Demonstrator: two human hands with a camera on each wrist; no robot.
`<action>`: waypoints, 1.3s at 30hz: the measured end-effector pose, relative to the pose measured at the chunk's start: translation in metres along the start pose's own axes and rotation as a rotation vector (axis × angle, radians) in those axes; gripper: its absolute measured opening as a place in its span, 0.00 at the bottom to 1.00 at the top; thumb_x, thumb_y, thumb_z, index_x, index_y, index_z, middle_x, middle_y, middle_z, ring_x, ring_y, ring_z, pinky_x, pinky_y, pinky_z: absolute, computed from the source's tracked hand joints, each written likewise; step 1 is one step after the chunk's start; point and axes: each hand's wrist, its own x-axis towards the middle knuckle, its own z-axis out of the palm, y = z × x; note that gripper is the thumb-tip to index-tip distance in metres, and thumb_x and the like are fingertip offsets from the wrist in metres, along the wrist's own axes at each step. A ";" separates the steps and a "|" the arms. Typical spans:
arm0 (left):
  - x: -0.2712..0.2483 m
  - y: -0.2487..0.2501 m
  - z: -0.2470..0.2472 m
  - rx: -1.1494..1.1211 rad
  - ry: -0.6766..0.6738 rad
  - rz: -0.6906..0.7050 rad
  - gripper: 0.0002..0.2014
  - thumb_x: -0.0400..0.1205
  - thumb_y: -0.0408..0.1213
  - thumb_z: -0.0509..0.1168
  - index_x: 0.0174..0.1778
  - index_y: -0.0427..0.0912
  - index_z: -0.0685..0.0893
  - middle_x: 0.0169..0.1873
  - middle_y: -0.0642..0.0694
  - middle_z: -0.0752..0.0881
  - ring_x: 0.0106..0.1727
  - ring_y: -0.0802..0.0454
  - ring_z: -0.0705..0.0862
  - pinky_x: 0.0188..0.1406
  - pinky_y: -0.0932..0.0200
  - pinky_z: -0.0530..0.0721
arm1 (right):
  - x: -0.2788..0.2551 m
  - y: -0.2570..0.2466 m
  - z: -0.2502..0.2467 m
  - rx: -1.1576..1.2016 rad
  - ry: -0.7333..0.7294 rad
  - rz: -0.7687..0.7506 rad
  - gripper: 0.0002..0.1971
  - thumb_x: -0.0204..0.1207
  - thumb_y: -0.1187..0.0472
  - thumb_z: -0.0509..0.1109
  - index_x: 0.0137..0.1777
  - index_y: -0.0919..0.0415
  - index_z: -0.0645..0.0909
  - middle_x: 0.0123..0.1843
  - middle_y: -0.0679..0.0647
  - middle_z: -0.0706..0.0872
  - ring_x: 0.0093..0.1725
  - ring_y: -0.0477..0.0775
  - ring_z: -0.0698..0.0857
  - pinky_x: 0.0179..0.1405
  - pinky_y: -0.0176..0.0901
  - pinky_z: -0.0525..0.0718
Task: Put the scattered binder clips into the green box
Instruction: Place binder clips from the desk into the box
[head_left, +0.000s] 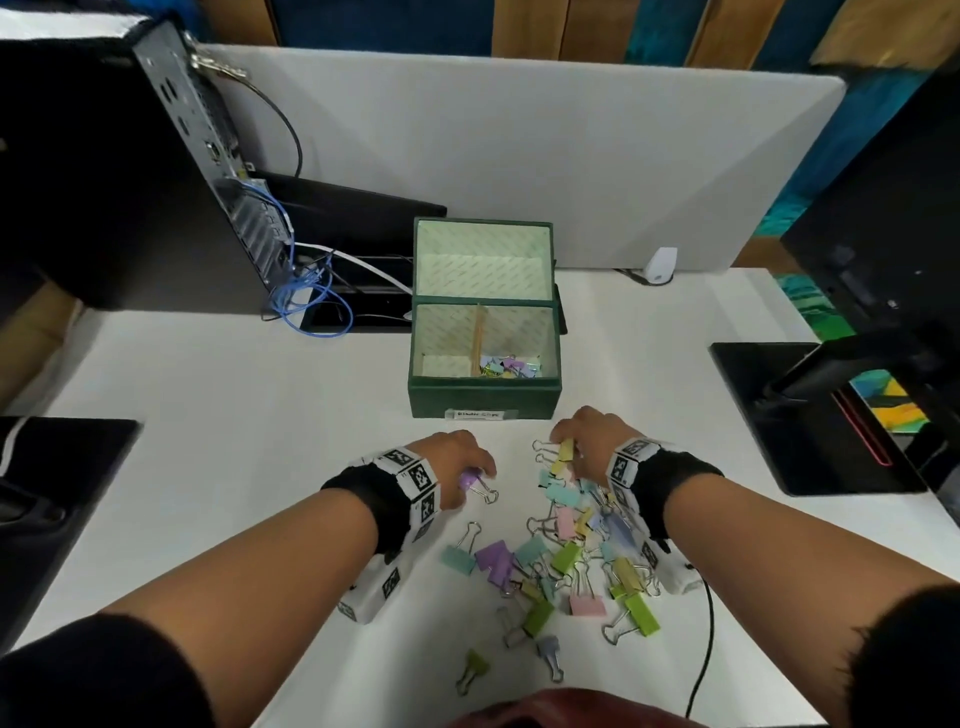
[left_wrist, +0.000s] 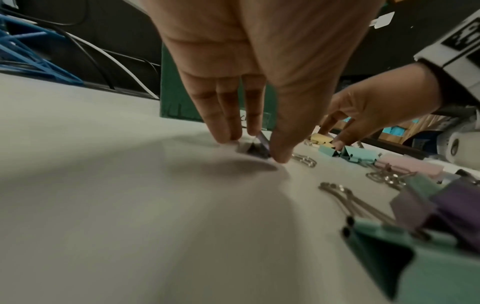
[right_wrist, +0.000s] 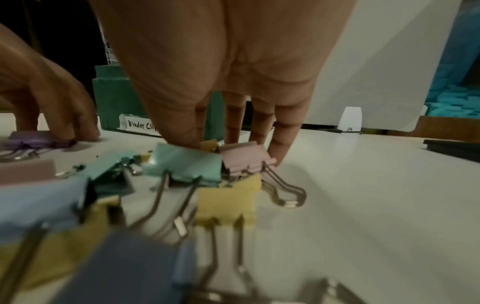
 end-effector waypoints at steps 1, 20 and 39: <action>0.001 0.000 0.002 0.010 0.000 0.000 0.22 0.76 0.30 0.64 0.66 0.51 0.79 0.64 0.45 0.78 0.65 0.45 0.77 0.67 0.54 0.76 | 0.000 -0.001 0.001 0.013 0.009 -0.001 0.23 0.73 0.61 0.70 0.68 0.48 0.74 0.67 0.57 0.74 0.66 0.62 0.77 0.65 0.48 0.78; -0.015 0.000 -0.001 -0.128 0.038 0.050 0.18 0.73 0.38 0.68 0.59 0.54 0.82 0.56 0.48 0.79 0.53 0.49 0.83 0.59 0.54 0.82 | 0.000 -0.008 -0.002 -0.019 -0.081 -0.006 0.16 0.72 0.63 0.69 0.60 0.54 0.78 0.54 0.56 0.71 0.60 0.62 0.79 0.50 0.43 0.76; -0.037 0.005 0.027 0.143 -0.100 0.147 0.33 0.70 0.60 0.70 0.68 0.49 0.74 0.62 0.46 0.75 0.61 0.46 0.77 0.61 0.49 0.80 | -0.026 -0.008 -0.017 0.311 0.135 -0.006 0.14 0.73 0.64 0.70 0.57 0.53 0.81 0.50 0.52 0.76 0.55 0.56 0.81 0.49 0.38 0.75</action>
